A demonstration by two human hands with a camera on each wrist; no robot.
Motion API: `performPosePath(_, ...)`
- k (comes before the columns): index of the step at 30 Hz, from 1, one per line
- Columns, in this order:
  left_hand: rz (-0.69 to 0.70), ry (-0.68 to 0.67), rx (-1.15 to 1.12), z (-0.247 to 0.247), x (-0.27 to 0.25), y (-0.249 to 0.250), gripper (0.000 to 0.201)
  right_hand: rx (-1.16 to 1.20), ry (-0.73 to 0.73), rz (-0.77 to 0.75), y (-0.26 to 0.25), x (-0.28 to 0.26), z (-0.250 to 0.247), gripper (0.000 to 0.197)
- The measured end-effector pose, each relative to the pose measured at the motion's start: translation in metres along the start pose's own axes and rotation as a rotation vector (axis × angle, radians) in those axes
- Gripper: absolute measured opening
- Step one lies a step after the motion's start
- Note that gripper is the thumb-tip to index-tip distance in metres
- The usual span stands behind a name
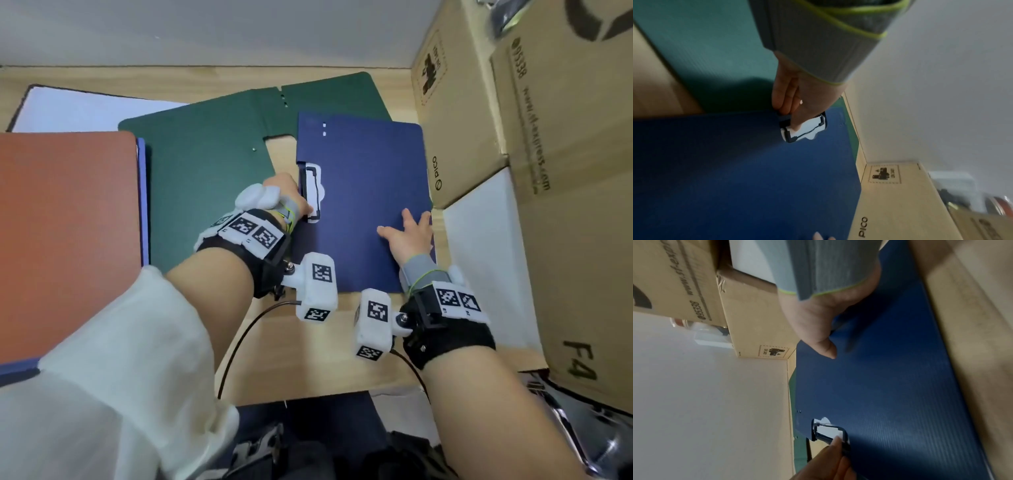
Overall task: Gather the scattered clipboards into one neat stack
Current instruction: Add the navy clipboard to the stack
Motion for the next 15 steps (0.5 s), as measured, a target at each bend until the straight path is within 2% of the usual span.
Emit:
performPosePath(3, 0.046, 0.051, 0.028, 0.003, -0.006, 0.008, 0.04, -0.06, -0.017, 0.005, 0.006, 0.002, 0.001, 0.071)
performPosePath(4, 0.064, 0.06, 0.033, 0.004, -0.01, 0.012, 0.039, -0.075, -0.022, 0.011, 0.009, 0.002, 0.001, 0.071)
performPosePath(6, 0.061, 0.056, 0.027, 0.006, -0.014, 0.013, 0.017, -0.086, -0.023, 0.023, 0.012, -0.001, 0.0, 0.071)
performPosePath(7, 0.058, 0.056, 0.022, 0.007, -0.015, 0.013, 0.012, -0.086, -0.023, 0.028, 0.013, -0.002, -0.001, 0.071)
performPosePath(9, 0.048, 0.046, 0.022, 0.009, -0.019, 0.013, 0.034, -0.084, -0.018, 0.035, 0.016, -0.005, -0.001, 0.07)
performPosePath(15, 0.073, 0.069, -0.001, 0.016, -0.032, 0.021, 0.036, -0.057, -0.018, 0.046, 0.029, -0.011, -0.002, 0.067)
Point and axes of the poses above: each hand's wrist, its own x-axis towards the middle knuckle, its own z-axis out of the palm, y = z × x, the point moved 10 cm from there along x, towards the middle knuckle, and after that the axes turned 15 degrees about z, right-handed, at the moved point
